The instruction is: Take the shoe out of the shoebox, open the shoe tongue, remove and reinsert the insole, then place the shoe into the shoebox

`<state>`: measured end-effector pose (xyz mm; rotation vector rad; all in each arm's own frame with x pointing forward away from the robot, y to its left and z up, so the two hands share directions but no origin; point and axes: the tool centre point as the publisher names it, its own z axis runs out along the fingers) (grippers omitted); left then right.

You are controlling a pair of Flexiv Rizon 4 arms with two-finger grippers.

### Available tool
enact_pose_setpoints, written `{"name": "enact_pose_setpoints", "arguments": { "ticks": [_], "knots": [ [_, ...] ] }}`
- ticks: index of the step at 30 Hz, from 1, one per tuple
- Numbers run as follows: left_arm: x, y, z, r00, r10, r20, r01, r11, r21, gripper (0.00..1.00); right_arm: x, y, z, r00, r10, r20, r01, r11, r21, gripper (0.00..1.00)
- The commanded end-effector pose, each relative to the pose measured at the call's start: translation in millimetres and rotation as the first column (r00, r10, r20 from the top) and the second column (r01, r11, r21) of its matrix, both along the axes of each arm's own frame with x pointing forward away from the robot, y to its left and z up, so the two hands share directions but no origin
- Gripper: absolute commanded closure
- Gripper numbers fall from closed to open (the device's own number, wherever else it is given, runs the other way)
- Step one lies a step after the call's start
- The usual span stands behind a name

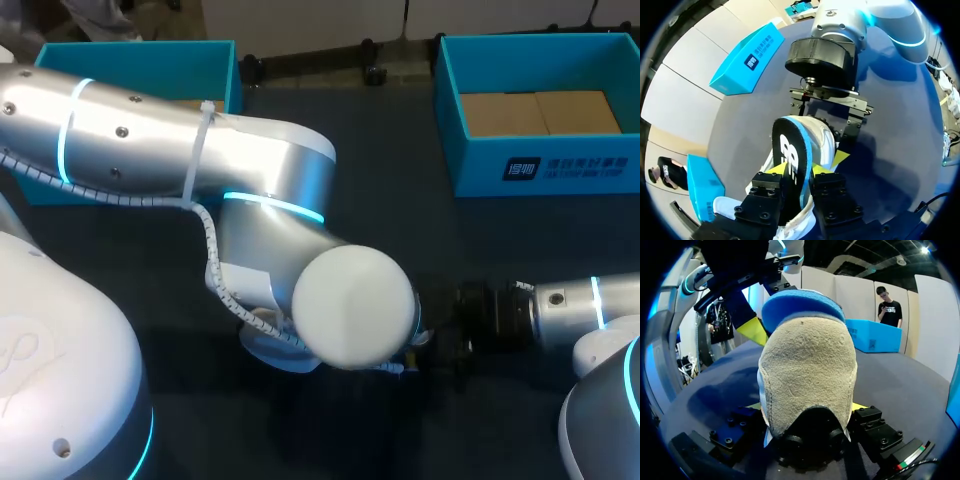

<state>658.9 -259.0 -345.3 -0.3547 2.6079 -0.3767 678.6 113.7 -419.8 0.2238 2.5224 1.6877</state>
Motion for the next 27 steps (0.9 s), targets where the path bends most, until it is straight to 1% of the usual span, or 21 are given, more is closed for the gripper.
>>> {"name": "enact_pose_setpoints", "arguments": {
  "ticks": [1,4,7,10,17,27],
  "knots": [
    [-0.4,-2,-3,1.000,0.005,0.007,-0.005,1.000,-0.001,0.74,-1.0,1,0,1.000,0.000,-0.001,0.000,1.000,-0.004,1.00],
    [1.9,-3,-3,1.000,0.013,0.007,-0.013,1.000,-0.006,0.80,-1.0,1,0,1.000,0.000,-0.001,0.000,1.000,-0.004,1.00],
    [3.3,-4,-3,1.000,0.018,0.004,-0.018,1.000,-0.013,1.00,-1.0,1,0,1.000,0.000,-0.001,0.000,1.000,-0.004,1.00],
    [4.2,-4,-2,1.000,0.022,-0.001,-0.022,0.999,-0.024,1.00,-1.0,1,0,1.000,0.000,-0.001,0.000,1.000,-0.004,1.00],
    [5.6,-9,13,0.999,0.036,-0.031,-0.039,0.997,-0.071,1.00,-1.0,1,0,1.000,0.000,-0.001,0.000,1.000,-0.004,1.00],
    [10.7,-28,31,0.991,0.121,-0.061,-0.127,0.986,-0.106,1.00,-1.0,1,0,1.000,0.000,-0.001,0.000,1.000,-0.004,1.00]
  ]
}}
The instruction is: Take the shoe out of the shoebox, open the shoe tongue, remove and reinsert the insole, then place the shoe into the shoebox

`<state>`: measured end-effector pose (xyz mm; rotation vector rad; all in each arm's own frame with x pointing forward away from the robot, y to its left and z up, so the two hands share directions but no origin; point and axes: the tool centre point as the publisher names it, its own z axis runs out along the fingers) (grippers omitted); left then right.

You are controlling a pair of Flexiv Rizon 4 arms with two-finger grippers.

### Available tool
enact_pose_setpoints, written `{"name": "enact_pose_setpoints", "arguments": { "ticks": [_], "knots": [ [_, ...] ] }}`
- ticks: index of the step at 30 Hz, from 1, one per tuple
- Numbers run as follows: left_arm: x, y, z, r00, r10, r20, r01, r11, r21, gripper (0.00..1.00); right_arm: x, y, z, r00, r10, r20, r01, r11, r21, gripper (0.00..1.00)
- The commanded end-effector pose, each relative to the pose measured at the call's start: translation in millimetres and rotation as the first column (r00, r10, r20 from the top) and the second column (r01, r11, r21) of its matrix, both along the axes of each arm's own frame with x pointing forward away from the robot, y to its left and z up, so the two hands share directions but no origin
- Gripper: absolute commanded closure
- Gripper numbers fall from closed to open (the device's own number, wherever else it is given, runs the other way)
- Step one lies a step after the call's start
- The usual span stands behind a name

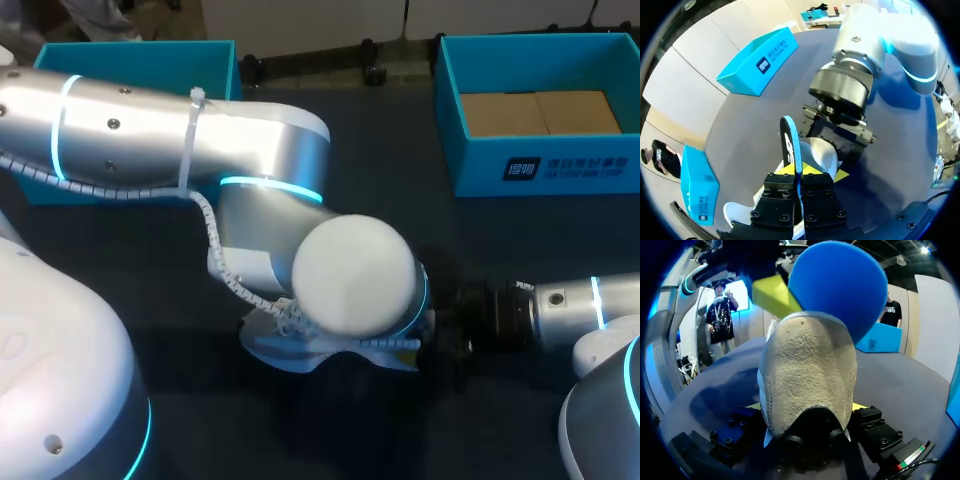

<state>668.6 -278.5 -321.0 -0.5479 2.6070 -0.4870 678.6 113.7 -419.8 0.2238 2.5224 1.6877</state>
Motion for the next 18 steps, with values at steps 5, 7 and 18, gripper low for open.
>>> {"name": "enact_pose_setpoints", "arguments": {
  "ticks": [5,7,18],
  "knots": [
    [-2.2,-14.8,12.5,1.000,0.009,0.008,-0.009,1.000,-0.015,1.00,-1.0,1.3,-0.4,1.000,0.000,-0.001,0.000,1.000,-0.004,1.00],
    [-2.6,-16.0,12.7,1.000,0.003,0.011,-0.003,1.000,-0.014,1.00,-1.0,1.3,-0.4,1.000,0.000,-0.001,0.000,1.000,-0.004,1.00],
    [-4.9,-9.6,13.1,0.998,-0.057,0.007,0.057,0.998,-0.036,0.64,-1.0,1.3,-0.4,1.000,0.000,-0.001,0.000,1.000,-0.004,1.00]
  ]
}}
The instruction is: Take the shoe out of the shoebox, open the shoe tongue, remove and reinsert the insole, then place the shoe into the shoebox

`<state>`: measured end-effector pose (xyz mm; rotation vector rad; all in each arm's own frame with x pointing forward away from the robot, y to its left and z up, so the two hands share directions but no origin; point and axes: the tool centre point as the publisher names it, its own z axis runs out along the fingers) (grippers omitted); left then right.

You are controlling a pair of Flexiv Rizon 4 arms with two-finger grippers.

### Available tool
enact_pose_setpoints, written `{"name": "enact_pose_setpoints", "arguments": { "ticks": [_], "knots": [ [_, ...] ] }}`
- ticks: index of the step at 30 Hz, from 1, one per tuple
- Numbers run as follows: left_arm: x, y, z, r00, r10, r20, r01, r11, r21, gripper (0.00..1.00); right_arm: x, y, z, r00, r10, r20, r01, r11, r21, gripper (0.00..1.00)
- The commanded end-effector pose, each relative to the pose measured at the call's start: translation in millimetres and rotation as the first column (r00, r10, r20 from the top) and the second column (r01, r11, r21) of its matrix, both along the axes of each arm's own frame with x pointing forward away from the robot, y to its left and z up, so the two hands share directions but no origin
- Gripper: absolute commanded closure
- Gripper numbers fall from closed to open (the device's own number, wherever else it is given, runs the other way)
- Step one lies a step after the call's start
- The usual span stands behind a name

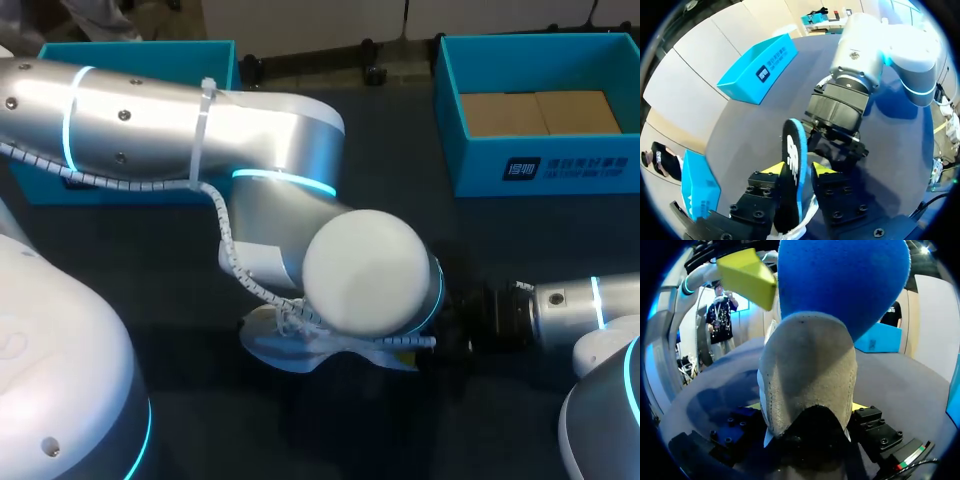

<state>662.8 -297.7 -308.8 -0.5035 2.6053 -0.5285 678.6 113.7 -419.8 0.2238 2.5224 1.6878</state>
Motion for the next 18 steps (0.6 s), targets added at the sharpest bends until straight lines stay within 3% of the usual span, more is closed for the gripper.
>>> {"name": "enact_pose_setpoints", "arguments": {
  "ticks": [1,8,18],
  "knots": [
    [-0.2,11,1,1.000,-0.029,-0.009,0.029,0.999,-0.016,0.64,-1.0,1,0,1.000,0.000,-0.001,0.000,1.000,-0.004,1.00],
    [-7.8,30,1,0.998,-0.068,0.007,0.069,0.997,-0.040,0.67,-1.0,1,0,1.000,0.000,-0.001,0.000,1.000,-0.004,1.00],
    [-6.5,39,-1,0.995,-0.096,0.023,0.098,0.992,-0.077,0.65,-1.0,1,0,1.000,0.000,-0.001,0.000,1.000,-0.004,1.00]
  ]
}}
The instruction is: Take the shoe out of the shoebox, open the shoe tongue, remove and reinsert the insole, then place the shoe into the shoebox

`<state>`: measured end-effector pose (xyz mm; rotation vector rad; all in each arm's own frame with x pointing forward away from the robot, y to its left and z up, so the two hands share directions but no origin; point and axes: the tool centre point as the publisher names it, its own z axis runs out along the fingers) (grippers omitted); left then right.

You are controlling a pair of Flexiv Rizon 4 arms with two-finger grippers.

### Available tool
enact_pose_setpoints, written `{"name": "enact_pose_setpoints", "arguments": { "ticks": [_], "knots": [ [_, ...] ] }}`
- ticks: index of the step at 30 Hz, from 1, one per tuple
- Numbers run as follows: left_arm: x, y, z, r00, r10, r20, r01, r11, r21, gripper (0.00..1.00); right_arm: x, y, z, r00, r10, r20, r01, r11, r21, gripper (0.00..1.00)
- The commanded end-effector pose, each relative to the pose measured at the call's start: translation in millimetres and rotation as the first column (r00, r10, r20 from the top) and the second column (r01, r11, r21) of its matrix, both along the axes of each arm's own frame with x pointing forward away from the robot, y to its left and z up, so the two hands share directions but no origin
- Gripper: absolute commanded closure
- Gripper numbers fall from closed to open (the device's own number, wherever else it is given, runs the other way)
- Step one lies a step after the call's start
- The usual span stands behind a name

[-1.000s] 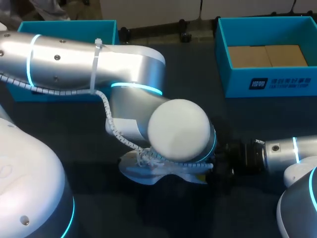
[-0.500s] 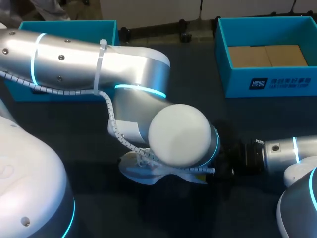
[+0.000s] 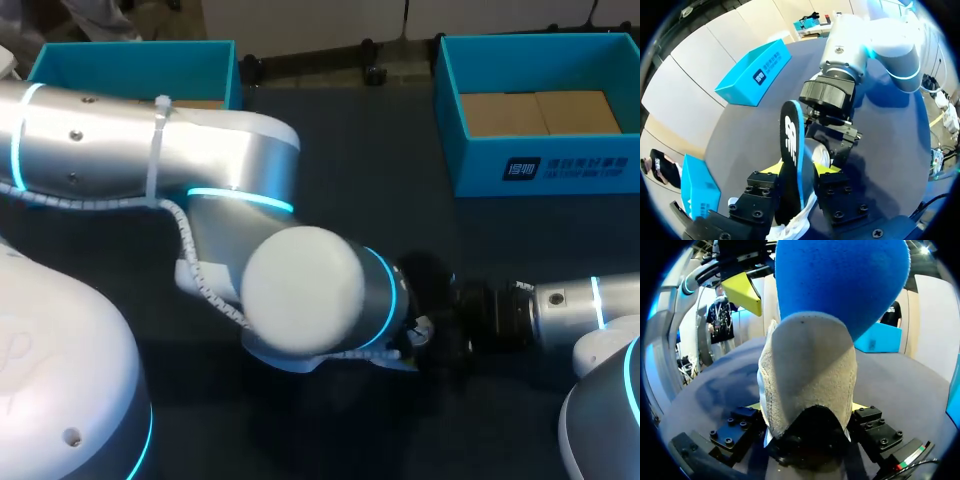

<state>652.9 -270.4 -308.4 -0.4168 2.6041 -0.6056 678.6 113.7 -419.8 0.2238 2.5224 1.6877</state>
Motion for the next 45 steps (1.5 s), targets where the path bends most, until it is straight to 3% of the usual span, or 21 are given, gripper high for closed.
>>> {"name": "enact_pose_setpoints", "arguments": {
  "ticks": [1,21,45],
  "knots": [
    [3.6,12,-2,1.000,-0.030,-0.004,0.030,0.999,-0.043,0.65,-1.0,1,0,1.000,0.000,-0.001,0.000,1.000,-0.004,1.00],
    [-3.3,1,-24,0.994,-0.041,0.102,0.053,0.991,-0.123,0.65,-1.0,1,0,1.000,0.000,-0.001,0.000,1.000,-0.004,1.00],
    [7.3,-6,-33,0.978,-0.022,0.207,0.060,0.982,-0.180,0.68,-1.0,1,0,1.000,0.000,-0.001,0.000,1.000,-0.004,1.00]
  ]
}}
